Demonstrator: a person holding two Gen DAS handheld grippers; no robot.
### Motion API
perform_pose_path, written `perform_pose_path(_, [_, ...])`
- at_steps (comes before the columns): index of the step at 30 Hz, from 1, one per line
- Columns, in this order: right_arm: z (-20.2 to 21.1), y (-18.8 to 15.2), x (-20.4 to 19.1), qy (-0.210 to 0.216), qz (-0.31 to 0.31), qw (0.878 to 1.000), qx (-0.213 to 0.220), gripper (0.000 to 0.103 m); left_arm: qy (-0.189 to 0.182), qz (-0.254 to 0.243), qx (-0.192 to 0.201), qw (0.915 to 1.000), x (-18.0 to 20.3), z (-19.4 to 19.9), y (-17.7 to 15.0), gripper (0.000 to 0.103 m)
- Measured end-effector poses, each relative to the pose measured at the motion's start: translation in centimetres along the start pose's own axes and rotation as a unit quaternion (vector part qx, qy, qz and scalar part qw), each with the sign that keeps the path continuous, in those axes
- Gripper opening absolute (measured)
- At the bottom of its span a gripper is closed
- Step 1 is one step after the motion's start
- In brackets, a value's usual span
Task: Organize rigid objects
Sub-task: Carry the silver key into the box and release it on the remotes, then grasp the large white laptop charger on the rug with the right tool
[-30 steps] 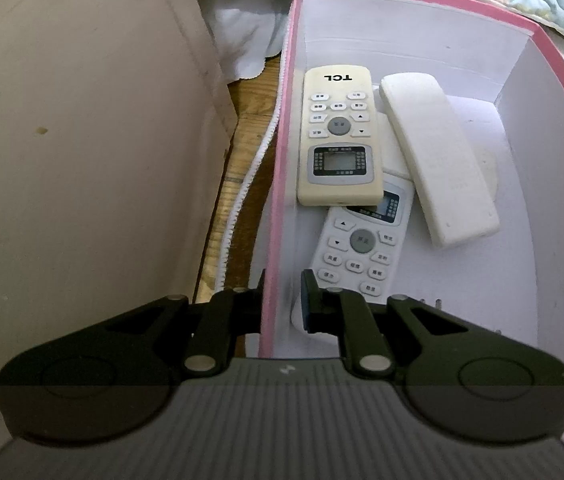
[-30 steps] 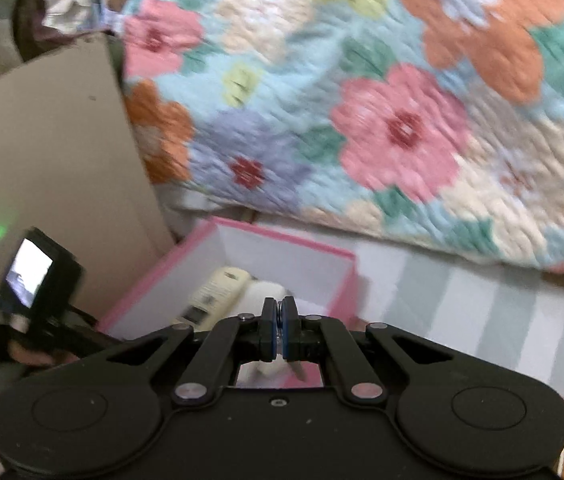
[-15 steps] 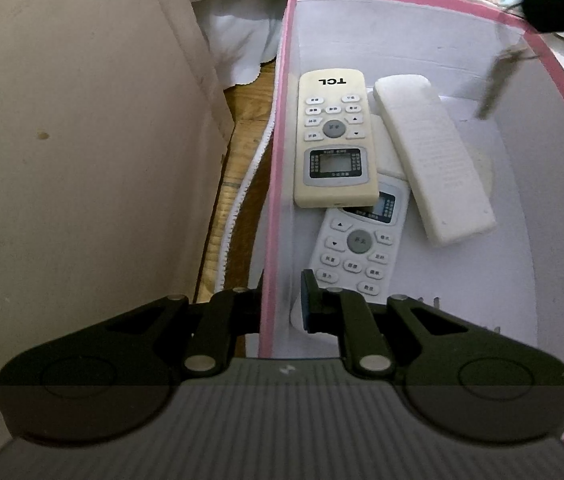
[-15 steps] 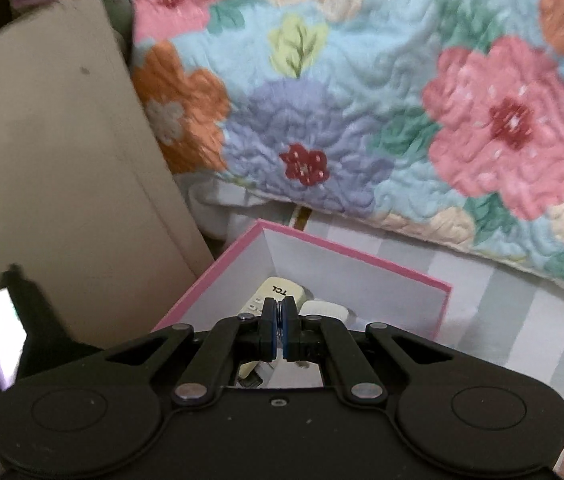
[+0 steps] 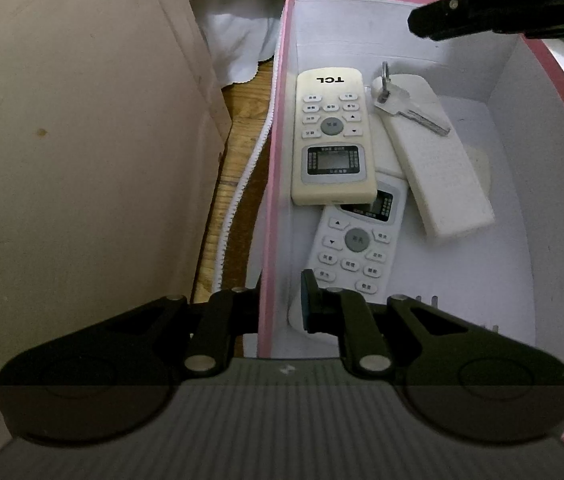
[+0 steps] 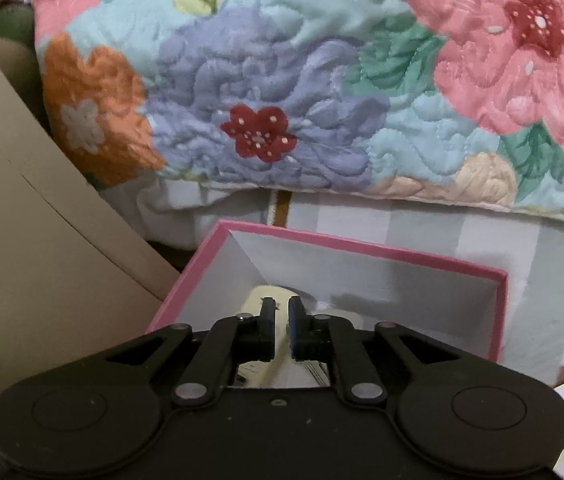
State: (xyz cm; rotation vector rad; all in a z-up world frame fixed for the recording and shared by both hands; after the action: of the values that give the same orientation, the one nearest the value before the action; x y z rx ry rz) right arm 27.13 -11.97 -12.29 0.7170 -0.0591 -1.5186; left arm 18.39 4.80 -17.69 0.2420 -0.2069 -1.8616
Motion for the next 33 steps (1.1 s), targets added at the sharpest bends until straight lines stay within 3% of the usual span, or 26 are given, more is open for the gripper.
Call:
perform_pose_path(12, [7.5,-2.3,2.7,0.018,-0.058,0.998,0.029,0.026,0.005,-0.003,0.001,1.0000,0.2,-0.1,0.0,0.012])
perform_pose_path(25, [17.6,-8.8,8.8,-0.044,-0.109,0.993,0.015,0.032,0.010,-0.005,0.000,0.9999,0.5,-0.1,-0.1,0.012])
perform_pose_path(33, [20.6,-13.5,14.2,-0.077,-0.172,0.982,0.004,0.036,0.021,-0.007,-0.002,0.9998,0.8,-0.1,0.0,0.012])
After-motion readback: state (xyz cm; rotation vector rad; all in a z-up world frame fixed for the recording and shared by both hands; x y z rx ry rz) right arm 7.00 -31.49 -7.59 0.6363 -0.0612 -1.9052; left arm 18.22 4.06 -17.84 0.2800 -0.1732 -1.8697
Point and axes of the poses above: each gripper's, at about its wrist camera, not at the fingertips, and z roughly against the way its jaws point, x to its right, y to its top, the point moved 7 cm from there along -z, roughly the way its jaws point, and after that the axes turned 7 degrees about -x, right-handed, at the moved point
